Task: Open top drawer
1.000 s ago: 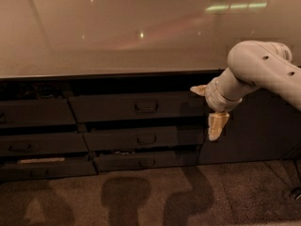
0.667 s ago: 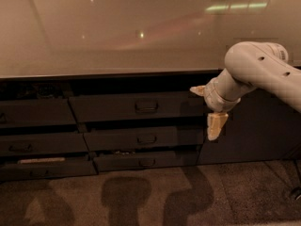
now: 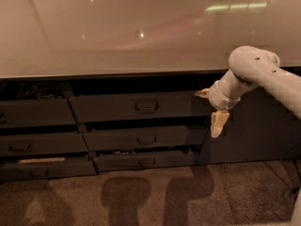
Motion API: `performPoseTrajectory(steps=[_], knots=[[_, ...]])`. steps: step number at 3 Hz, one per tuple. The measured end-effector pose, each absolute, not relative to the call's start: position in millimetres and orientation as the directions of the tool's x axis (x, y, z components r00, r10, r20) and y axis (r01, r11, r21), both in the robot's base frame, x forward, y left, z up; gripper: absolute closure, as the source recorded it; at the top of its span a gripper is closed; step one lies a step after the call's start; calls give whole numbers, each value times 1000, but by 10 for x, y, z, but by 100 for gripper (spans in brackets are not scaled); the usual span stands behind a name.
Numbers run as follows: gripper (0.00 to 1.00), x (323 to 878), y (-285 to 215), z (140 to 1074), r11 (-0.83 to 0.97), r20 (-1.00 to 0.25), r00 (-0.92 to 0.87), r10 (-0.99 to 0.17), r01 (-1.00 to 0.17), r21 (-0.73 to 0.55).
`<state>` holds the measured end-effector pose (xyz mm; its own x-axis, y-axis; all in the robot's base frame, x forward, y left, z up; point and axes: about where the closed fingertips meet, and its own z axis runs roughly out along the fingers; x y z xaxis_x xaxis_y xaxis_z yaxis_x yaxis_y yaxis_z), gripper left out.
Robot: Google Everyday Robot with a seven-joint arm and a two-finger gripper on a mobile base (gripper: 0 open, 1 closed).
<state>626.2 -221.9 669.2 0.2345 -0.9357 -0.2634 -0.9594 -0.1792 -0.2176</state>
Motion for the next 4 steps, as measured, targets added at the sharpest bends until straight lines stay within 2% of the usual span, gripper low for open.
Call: performPoseTrajectory(steps=[3,4], knots=[[0,6249,-2240,6644,-143,-233,196,-953,-964,-226],[0,6421,-2308,6821,-118,-211,167,-963,-967,-226]])
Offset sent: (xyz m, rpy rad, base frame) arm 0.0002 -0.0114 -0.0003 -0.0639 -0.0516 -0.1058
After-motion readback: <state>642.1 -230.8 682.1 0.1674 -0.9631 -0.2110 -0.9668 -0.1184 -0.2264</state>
